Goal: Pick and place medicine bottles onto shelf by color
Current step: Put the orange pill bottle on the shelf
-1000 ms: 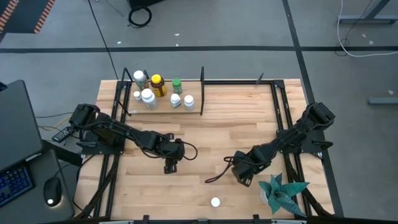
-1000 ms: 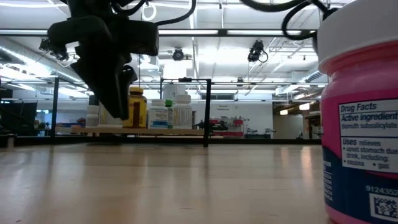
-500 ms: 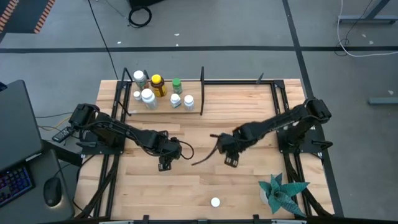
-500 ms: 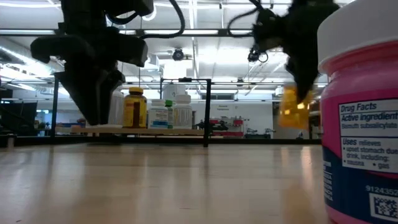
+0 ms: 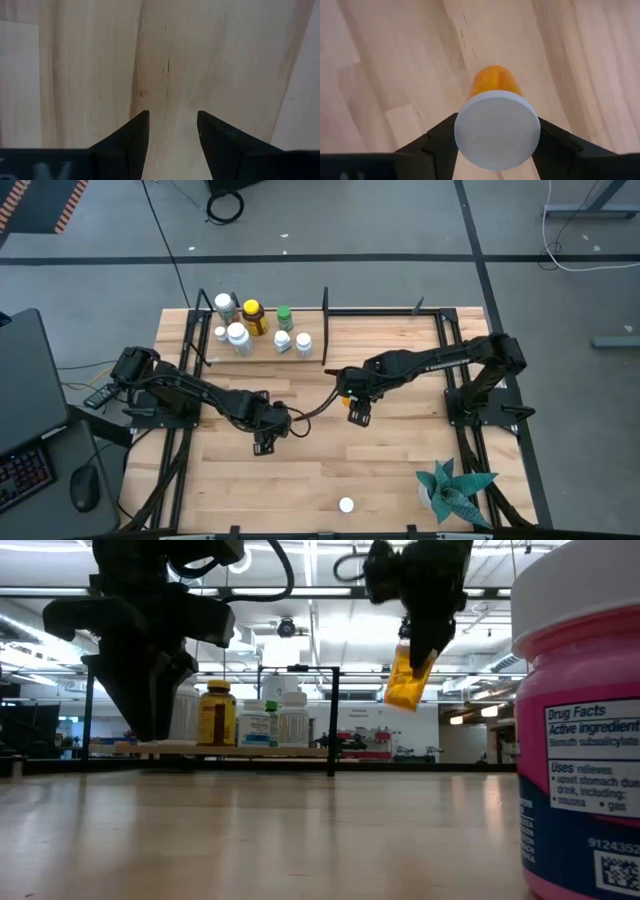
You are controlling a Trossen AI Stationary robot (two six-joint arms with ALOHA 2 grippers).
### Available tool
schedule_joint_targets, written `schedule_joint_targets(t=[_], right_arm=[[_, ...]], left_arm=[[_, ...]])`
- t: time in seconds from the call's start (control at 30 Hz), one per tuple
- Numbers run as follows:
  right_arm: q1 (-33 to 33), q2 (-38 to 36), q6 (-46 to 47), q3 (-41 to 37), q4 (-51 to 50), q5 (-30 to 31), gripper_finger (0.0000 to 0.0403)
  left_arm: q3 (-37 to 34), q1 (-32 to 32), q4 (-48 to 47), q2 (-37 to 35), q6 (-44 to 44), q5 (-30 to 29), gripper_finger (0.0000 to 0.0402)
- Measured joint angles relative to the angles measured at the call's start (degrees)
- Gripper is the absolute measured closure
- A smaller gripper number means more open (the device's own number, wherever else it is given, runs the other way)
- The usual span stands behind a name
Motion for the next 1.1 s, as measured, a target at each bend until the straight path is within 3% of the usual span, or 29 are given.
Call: schedule_joint_targets(t=[0.2, 0.67, 0.87, 1.1], right_arm=[[-1.7, 7.7, -4.1, 2.7, -1.1, -3.3, 0.0185], [-4.6, 24.6, -15.1, 23.8, -5.3, -3.4, 0.0184], [-5.7, 28.0, -16.7, 25.7, -6.1, -5.6, 0.0183], [-6.5, 28.0, -17.2, 25.7, -6.4, -6.2, 0.0176]], left_arm=[[0.0, 0.0, -0.3, 0.0, -0.3, 0.0, 0.0230], [0.0, -4.6, -12.9, 0.0, -2.2, -3.6, 0.0230], [0.0, -7.9, -14.3, 0.0, -2.3, -7.3, 0.0230], [0.0, -8.8, -12.9, 0.0, -4.1, -7.5, 0.0230]])
